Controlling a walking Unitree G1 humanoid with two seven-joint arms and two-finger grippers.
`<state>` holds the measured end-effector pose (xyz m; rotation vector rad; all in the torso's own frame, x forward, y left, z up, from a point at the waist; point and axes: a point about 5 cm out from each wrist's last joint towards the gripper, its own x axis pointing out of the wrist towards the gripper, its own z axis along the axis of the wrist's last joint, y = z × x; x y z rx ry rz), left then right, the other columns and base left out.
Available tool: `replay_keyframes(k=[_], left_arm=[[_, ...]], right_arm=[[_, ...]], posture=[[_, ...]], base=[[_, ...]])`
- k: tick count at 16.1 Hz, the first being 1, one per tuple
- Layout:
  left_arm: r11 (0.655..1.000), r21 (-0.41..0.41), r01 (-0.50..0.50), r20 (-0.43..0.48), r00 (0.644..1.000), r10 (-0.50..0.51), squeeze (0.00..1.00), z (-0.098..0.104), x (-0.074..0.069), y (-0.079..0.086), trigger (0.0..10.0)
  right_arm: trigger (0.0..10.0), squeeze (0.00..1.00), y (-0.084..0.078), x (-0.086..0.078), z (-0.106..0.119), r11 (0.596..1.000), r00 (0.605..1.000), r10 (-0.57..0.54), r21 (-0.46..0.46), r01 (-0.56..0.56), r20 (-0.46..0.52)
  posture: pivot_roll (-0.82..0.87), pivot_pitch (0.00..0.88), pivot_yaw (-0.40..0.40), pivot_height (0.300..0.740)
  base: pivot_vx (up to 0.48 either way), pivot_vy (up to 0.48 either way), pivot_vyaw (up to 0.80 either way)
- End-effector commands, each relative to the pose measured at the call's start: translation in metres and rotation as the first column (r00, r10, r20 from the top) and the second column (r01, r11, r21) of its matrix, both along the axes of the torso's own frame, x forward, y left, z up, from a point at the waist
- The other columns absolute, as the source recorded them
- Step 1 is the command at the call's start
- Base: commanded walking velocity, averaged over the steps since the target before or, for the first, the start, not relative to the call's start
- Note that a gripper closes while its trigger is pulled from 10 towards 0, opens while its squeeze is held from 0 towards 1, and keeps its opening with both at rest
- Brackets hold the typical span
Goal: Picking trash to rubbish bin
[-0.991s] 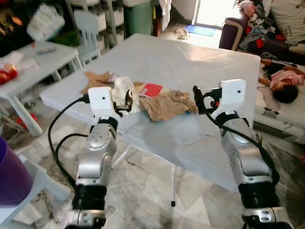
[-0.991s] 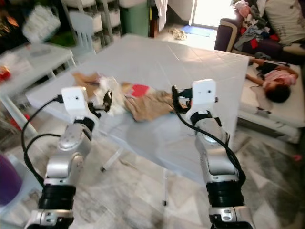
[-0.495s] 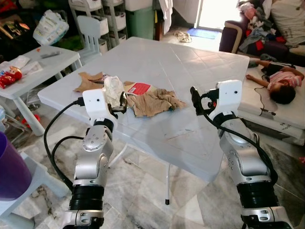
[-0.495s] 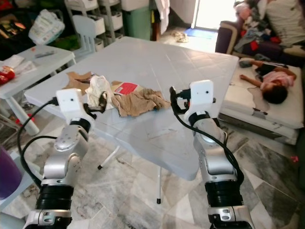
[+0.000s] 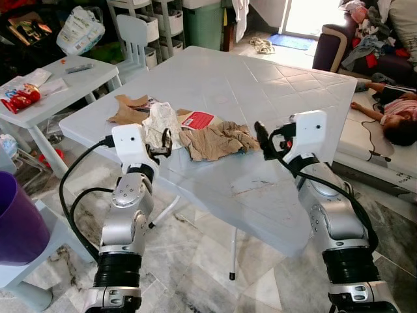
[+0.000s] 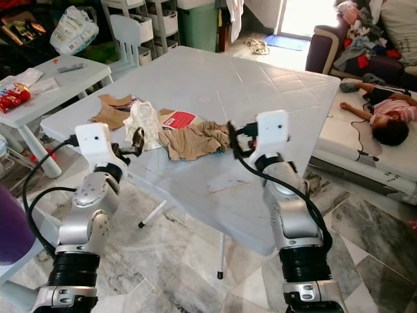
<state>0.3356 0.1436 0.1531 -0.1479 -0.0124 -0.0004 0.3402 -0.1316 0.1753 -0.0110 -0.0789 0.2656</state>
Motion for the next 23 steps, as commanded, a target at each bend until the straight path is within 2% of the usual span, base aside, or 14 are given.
replay_keyframes(k=[1, 3, 6, 8, 9, 12, 13, 15, 18, 21, 23], left_arm=[[1.000, 0.026, 0.007, -0.038, 0.999, -0.006, 0.00, -0.009, -0.003, 0.000, 10.0], [0.997, 0.079, 0.016, -0.068, 0.998, -0.011, 0.00, -0.023, -0.022, 0.008, 10.0], [0.994, 0.110, 0.026, -0.089, 0.996, -0.017, 0.00, -0.031, -0.039, 0.014, 10.0], [0.993, 0.120, 0.022, -0.110, 0.994, -0.008, 0.00, -0.037, -0.048, 0.017, 10.0], [0.993, 0.117, 0.014, -0.111, 0.994, -0.001, 0.00, -0.037, -0.054, 0.016, 10.0], [0.990, 0.128, 0.051, -0.094, 0.995, -0.039, 0.00, -0.032, -0.060, 0.010, 10.0], [0.989, 0.127, 0.078, -0.093, 0.993, -0.066, 0.00, -0.029, -0.064, 0.007, 10.0], [0.988, 0.110, 0.104, -0.097, 0.991, -0.093, 0.00, -0.027, -0.067, 0.006, 10.0], [0.983, 0.101, 0.152, -0.105, 0.984, -0.141, 0.00, -0.024, -0.070, 0.004, 10.0], [0.981, 0.095, 0.171, -0.113, 0.981, -0.160, 0.00, -0.024, -0.068, 0.001, 10.0], [0.977, 0.092, 0.191, -0.116, 0.977, -0.180, 0.00, -0.023, -0.066, -0.003, 10.0]], right_arm=[[10.0, 0.00, 0.007, 0.000, -0.003, 0.999, 0.998, 0.052, -0.004, -0.052, -0.031], [10.0, 0.00, 0.009, 0.005, -0.019, 0.998, 0.993, 0.068, 0.011, -0.067, -0.092], [10.0, 0.00, 0.016, 0.012, -0.027, 0.998, 0.992, 0.068, -0.002, -0.068, -0.107], [10.0, 0.00, 0.025, 0.017, -0.029, 0.997, 0.992, 0.076, -0.005, -0.077, -0.103], [10.0, 0.00, 0.037, 0.022, -0.028, 0.996, 0.994, 0.090, -0.008, -0.090, -0.068], [10.0, 0.00, 0.051, 0.027, -0.028, 0.994, 0.993, 0.106, -0.003, -0.107, -0.054], [10.0, 0.00, 0.062, 0.032, -0.025, 0.993, 0.993, 0.111, -0.042, -0.113, -0.036], [10.0, 0.00, 0.066, 0.037, -0.025, 0.990, 0.996, 0.082, -0.112, -0.084, -0.017], [10.0, 0.00, 0.055, 0.043, -0.036, 0.968, 0.997, -0.030, -0.250, 0.009, -0.077], [10.0, 0.00, 0.046, 0.045, -0.046, 0.962, 0.988, -0.077, -0.271, 0.037, -0.136], [10.0, 0.00, 0.040, 0.042, -0.060, 0.980, 0.960, -0.099, -0.192, 0.048, -0.262]], posture=[[0.04, 0.033, 0.008, 0.740], [0.07, 0.043, 0.012, 0.740], [0.12, 0.056, 0.014, 0.740], [0.15, 0.062, 0.013, 0.740], [0.17, 0.064, 0.011, 0.740], [0.21, 0.070, 0.012, 0.740], [0.23, 0.074, 0.013, 0.740], [0.24, 0.077, 0.014, 0.740], [0.25, 0.075, 0.018, 0.740], [0.25, 0.077, 0.024, 0.740], [0.24, 0.075, 0.028, 0.740]], base=[[0.000, 0.000, 0.00], [0.000, 0.000, 0.00], [0.000, 0.000, 0.00], [0.000, 0.000, 0.00], [0.000, 0.000, 0.00], [0.000, 0.000, 0.00], [0.000, 0.000, 0.00], [0.000, 0.000, 0.00], [0.000, 0.000, 0.00], [0.000, 0.000, 0.00], [0.000, 0.000, 0.00]])
